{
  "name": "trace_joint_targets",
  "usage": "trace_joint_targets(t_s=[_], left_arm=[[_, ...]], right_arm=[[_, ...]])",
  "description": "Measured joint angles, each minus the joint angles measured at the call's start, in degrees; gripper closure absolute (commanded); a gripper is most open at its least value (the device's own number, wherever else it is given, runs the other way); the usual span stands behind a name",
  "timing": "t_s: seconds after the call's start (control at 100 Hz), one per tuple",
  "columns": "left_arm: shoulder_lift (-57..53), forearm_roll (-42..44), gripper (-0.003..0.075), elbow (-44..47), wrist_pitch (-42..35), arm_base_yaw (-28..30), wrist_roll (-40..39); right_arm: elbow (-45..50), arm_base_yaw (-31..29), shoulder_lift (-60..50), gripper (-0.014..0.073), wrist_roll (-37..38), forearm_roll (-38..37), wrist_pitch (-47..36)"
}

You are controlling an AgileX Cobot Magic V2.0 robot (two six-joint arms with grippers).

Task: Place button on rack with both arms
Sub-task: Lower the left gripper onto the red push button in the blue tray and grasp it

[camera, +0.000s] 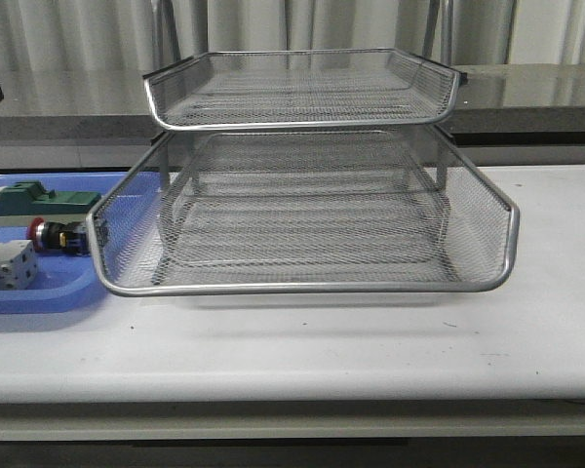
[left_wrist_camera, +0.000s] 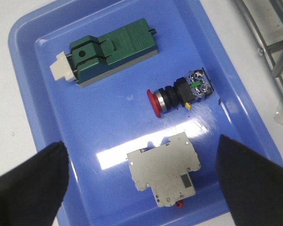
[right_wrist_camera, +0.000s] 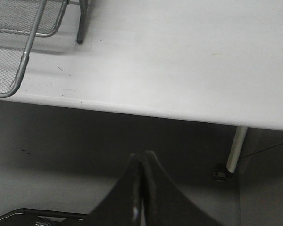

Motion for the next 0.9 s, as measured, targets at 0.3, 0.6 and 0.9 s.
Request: trace_joint_targets(t_s=[0.3,0.6,0.9], left_arm=[[15.5,-5.8,0.0121,-17.5,10.0,-0.5,14.2],[24.1,-6.3,0.0121,-23.2,14.2,-3.5,24.3],[28.9,-3.5,0.0121,-23.8,13.9,-5.2,28.1]], right_arm=[[0.0,0.0,0.0,0.0662,0.0,0.0,0.0],[0.0,0.0,0.0,0.0662,0.0,-0.1,0.0],[0.0,0.0,0.0,0.0662,0.0,-0.1,0.0]])
